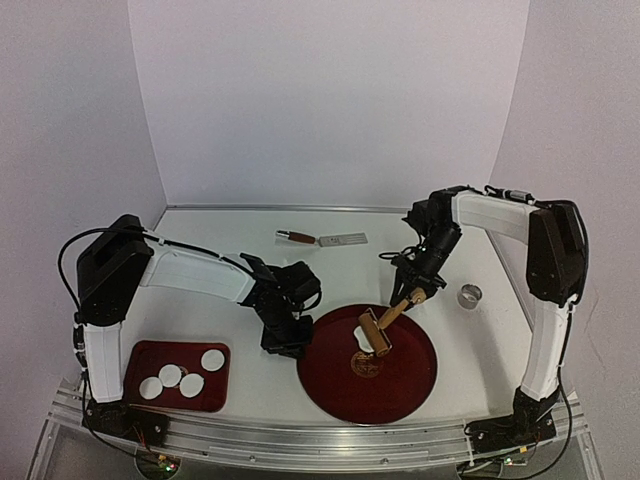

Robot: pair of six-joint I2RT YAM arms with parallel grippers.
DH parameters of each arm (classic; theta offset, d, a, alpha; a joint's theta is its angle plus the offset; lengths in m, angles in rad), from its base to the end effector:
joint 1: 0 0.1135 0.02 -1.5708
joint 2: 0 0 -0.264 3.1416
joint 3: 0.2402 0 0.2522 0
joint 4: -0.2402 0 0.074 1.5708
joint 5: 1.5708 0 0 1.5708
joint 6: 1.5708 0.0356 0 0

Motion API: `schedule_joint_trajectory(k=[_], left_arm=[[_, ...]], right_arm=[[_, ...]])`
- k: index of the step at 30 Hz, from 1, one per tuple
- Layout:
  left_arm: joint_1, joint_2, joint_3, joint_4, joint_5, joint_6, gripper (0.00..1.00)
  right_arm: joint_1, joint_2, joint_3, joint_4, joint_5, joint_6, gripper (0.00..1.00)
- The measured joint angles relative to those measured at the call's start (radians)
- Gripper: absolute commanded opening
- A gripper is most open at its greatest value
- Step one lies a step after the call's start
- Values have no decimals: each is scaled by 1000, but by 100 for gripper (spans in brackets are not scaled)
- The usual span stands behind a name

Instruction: Roll out the dumpling wrappers from the dough

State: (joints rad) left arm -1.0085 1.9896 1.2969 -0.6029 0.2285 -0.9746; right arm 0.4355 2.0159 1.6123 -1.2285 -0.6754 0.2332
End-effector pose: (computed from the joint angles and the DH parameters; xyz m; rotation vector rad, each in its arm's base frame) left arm 0.1977 -0.3289 0.1398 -0.1003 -3.0518 0.5456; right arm 0.3318 0.1789 0.2092 0.2465 -2.7199 -0.8783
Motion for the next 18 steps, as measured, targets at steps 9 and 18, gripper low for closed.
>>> schedule_joint_trajectory(k=[9, 18], left_arm=[[-5, 4, 6, 0, 3, 26, 0], [-5, 4, 6, 0, 3, 28, 0]], right_arm=[[-2, -12, -38, 27, 23, -9, 0], [19, -36, -95, 86, 31, 18, 0]])
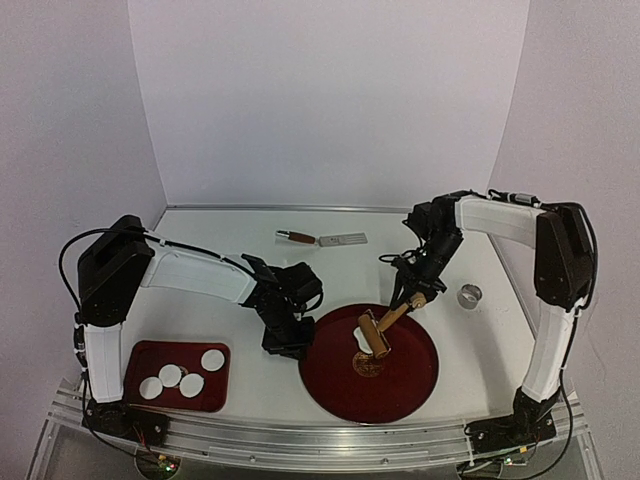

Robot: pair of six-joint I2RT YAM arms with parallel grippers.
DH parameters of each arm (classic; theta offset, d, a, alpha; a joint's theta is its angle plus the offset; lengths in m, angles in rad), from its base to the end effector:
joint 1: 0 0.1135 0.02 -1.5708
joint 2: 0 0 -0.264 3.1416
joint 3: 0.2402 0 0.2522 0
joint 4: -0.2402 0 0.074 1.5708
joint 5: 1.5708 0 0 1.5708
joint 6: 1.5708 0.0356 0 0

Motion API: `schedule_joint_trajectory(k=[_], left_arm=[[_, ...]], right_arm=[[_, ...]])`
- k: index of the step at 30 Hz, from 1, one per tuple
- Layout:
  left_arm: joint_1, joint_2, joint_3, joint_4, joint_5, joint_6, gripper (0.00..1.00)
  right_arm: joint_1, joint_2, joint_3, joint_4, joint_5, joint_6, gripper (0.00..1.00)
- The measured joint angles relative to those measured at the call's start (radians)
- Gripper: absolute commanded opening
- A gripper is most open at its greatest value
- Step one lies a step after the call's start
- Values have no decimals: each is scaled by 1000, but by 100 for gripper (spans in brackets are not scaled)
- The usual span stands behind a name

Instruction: Roll out the dumpling wrappers from the dough

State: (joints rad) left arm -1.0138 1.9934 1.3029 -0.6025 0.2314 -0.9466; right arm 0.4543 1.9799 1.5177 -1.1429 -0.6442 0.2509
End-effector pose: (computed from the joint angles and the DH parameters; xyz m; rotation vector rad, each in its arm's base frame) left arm 0.1967 -0.3312 0.1400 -0.1522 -3.0515 0.5524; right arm 0.3209 0.1805 0.1978 0.2649 -2.7515 -0.8493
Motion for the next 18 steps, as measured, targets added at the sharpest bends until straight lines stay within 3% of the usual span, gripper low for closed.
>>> schedule_joint_trajectory(k=[18], left_arm=[[0, 0, 0, 0, 0, 0, 0]], right_arm=[[32, -3, -8, 25, 15, 42, 0]])
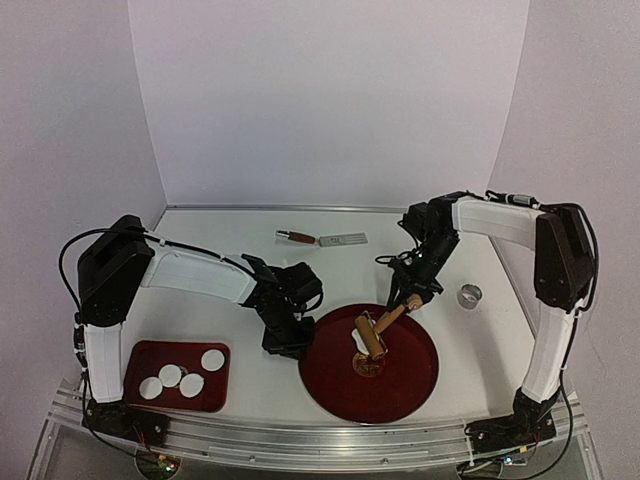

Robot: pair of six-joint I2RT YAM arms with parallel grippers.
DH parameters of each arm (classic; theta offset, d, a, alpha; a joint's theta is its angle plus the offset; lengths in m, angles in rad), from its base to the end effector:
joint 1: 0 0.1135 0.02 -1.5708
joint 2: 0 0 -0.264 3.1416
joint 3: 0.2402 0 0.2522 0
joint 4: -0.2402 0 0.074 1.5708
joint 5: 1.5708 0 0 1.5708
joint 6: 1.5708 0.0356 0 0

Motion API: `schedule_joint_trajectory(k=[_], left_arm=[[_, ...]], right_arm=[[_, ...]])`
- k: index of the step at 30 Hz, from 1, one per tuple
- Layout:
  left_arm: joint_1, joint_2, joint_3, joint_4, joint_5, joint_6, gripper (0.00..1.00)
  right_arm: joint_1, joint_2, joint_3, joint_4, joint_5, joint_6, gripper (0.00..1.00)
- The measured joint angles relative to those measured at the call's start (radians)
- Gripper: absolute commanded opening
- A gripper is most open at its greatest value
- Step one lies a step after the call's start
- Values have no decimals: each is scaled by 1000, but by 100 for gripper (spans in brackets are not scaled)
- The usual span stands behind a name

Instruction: Roll out the dumpling wrappers from the dough

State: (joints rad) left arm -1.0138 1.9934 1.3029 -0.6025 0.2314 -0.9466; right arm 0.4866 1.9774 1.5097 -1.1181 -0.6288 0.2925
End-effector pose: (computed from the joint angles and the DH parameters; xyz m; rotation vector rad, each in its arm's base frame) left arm 0.1967 -0.3312 0.1400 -0.1522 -3.0515 0.5524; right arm 0.3160 0.1909 0.1963 0.2619 -2.7600 -0.8261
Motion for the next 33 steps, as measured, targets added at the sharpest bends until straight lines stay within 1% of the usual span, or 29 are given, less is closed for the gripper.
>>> schedule_joint_trajectory(k=[33], left_arm=[[0, 0, -3, 3, 0, -1, 0]], right_arm=[[40, 17, 2, 18, -2, 12, 0]])
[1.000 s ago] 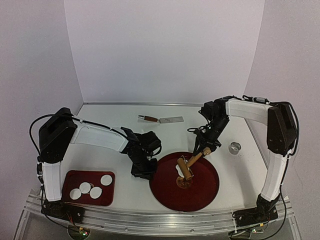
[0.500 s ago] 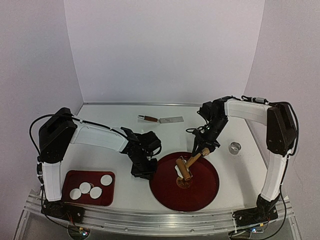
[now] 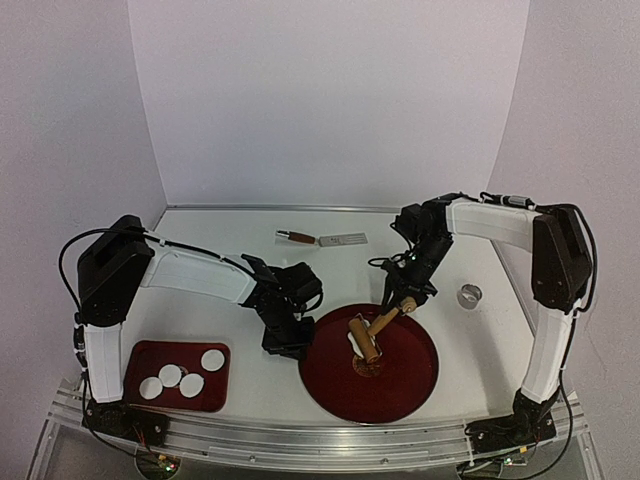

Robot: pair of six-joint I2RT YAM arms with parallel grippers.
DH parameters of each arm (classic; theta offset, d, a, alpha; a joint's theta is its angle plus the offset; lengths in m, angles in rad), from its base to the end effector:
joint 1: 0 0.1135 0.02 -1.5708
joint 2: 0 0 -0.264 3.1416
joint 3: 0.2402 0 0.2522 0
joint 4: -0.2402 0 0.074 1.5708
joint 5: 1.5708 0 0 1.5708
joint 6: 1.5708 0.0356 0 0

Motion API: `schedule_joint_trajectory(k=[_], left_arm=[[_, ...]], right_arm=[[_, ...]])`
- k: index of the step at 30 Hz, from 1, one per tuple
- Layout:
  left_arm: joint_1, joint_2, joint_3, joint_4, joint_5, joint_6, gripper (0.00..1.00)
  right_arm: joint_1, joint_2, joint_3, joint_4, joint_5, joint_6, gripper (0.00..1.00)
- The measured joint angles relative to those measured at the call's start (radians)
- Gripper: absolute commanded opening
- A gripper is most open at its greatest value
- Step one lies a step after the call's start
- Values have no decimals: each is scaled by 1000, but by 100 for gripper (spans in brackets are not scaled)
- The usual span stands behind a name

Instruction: Roll out the dumpling wrappers from the dough

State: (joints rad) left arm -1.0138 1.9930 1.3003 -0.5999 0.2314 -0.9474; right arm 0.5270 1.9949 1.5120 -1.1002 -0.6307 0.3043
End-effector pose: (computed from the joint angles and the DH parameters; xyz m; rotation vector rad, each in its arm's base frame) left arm 0.1965 -0.3310 0.1396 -0.1511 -3.0515 0.5529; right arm 0.3111 0.2053 0.1908 0.3013 -2.7448 -0.8173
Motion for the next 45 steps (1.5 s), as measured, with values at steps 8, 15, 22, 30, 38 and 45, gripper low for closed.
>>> schedule_joint_trajectory(k=[8, 15, 22, 30, 38, 45], left_arm=[[0, -4, -7, 8, 0, -1, 0], [0, -8, -14, 17, 0, -2, 0], [0, -11, -22, 25, 0, -3, 0], [0, -17, -31, 36, 0, -4, 0], [0, -17, -32, 36, 0, -5, 0], [0, -18, -33, 37, 0, -6, 0]], right_arm=[[14, 6, 7, 1, 0, 5, 0], [24, 9, 9, 4, -2, 9, 0], [32, 10, 10, 9, -4, 13, 0], [42, 14, 14, 11, -5, 19, 0], [51, 24, 26, 7, -6, 19, 0], [61, 30, 33, 7, -7, 19, 0]])
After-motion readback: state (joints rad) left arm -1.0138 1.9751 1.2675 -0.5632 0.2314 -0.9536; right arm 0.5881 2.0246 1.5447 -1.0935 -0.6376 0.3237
